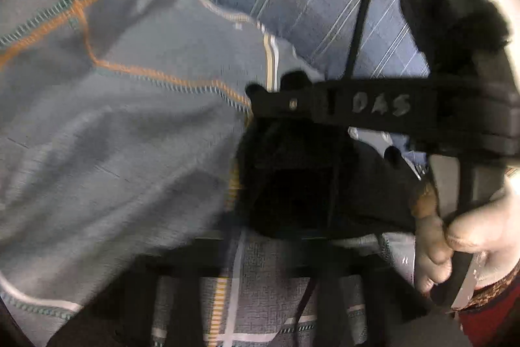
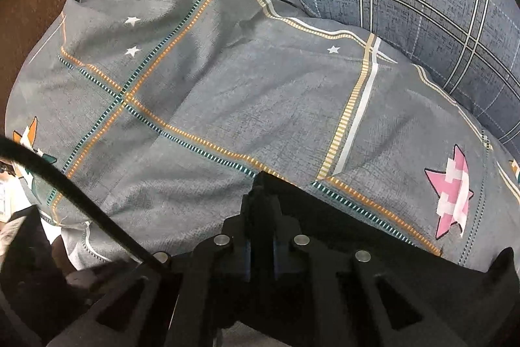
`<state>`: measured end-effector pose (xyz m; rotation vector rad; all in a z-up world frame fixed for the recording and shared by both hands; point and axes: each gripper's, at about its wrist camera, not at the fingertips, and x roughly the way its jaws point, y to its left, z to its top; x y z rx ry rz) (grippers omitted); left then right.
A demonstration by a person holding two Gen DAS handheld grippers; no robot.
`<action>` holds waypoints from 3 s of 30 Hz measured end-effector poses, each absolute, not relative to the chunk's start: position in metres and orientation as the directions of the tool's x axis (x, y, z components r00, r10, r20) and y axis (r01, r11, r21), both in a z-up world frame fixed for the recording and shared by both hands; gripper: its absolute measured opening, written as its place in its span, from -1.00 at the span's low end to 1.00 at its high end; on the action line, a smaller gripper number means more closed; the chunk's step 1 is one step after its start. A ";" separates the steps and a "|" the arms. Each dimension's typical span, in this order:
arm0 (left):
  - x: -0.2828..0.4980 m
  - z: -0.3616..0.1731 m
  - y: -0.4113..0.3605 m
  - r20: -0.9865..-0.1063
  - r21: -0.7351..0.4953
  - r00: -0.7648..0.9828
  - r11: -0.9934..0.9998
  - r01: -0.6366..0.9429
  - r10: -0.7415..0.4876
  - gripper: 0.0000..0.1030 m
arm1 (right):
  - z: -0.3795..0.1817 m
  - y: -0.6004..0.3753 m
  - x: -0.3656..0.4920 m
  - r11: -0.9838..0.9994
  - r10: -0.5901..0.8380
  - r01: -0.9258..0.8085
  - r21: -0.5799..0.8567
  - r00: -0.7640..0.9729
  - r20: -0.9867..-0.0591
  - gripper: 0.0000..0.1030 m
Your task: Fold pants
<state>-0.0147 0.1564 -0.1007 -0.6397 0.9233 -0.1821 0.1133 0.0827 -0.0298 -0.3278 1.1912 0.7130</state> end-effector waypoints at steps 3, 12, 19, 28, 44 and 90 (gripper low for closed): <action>-0.020 -0.096 0.155 -0.665 -0.596 0.619 0.796 -0.104 -0.418 -0.88 | -0.030 0.078 0.108 0.740 0.352 -0.655 0.152 0.183 -0.918 -0.82; -0.025 -0.063 0.142 -0.601 -0.650 0.640 0.759 -0.041 -0.479 -0.89 | -0.002 0.049 0.101 0.733 0.450 -0.644 0.220 0.216 -0.866 -0.82; 0.002 -0.045 0.095 -0.590 -0.656 0.611 0.755 0.019 -0.528 -0.89 | 0.024 -0.006 0.102 0.754 0.499 -0.604 0.257 0.273 -0.822 -0.82; 0.051 -0.045 -0.003 -0.642 -0.591 0.530 0.798 0.118 -0.554 -0.88 | 0.026 -0.131 0.128 0.834 0.508 -0.439 0.335 0.372 -0.777 -0.82; 0.058 -0.044 -0.068 -0.733 -0.453 0.438 0.854 0.256 -0.520 -0.78 | -0.034 -0.238 0.149 0.838 0.545 -0.243 0.489 0.413 -0.729 -0.78; 0.041 -0.051 0.007 -0.727 -0.475 0.501 0.871 0.126 -0.469 0.23 | -0.034 -0.238 0.113 0.763 0.629 -0.195 0.616 0.441 -0.640 -0.68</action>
